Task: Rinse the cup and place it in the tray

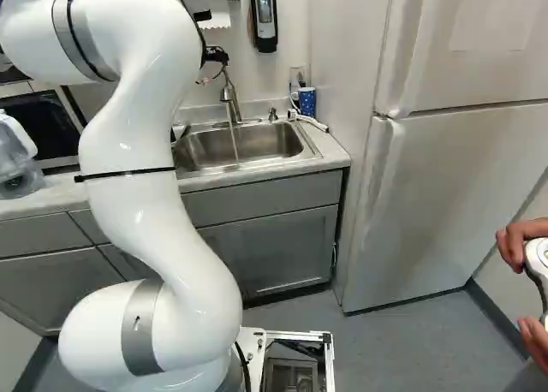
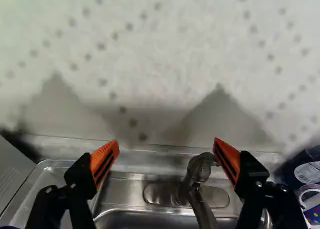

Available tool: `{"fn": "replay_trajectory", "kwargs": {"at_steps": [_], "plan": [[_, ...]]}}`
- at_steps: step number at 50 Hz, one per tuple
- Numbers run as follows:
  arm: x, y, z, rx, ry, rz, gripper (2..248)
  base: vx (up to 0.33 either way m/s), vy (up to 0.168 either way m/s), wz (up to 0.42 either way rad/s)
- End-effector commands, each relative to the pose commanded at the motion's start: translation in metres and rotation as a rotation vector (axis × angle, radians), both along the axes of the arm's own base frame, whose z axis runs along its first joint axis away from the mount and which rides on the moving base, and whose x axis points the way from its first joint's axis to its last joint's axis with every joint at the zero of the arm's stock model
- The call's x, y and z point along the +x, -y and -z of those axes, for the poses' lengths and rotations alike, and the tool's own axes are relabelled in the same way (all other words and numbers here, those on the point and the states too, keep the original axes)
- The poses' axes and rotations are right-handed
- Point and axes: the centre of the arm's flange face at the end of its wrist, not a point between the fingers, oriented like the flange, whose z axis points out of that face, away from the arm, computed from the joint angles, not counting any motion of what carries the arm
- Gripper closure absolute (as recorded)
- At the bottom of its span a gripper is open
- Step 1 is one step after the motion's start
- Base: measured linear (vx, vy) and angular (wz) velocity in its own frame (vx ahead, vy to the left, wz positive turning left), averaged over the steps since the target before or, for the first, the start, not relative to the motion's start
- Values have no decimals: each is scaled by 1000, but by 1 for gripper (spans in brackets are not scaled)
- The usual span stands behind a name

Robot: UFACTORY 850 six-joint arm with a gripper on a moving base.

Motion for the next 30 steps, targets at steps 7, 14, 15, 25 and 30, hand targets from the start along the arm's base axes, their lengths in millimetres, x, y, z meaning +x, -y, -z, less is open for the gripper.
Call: {"fn": "replay_trajectory", "kwargs": {"at_steps": [7,14,15,25,30], "plan": [[0,0,0,0,-1,0,3,0,0,0],[0,0,1,-2,-6,0,3,0,0,0],[0,0,1,-2,-7,0,3,0,0,0],[-1,0,1,-4,-17,0,3,0,0,0],[-1,0,2,-6,-25,0,3,0,0,0]]}}
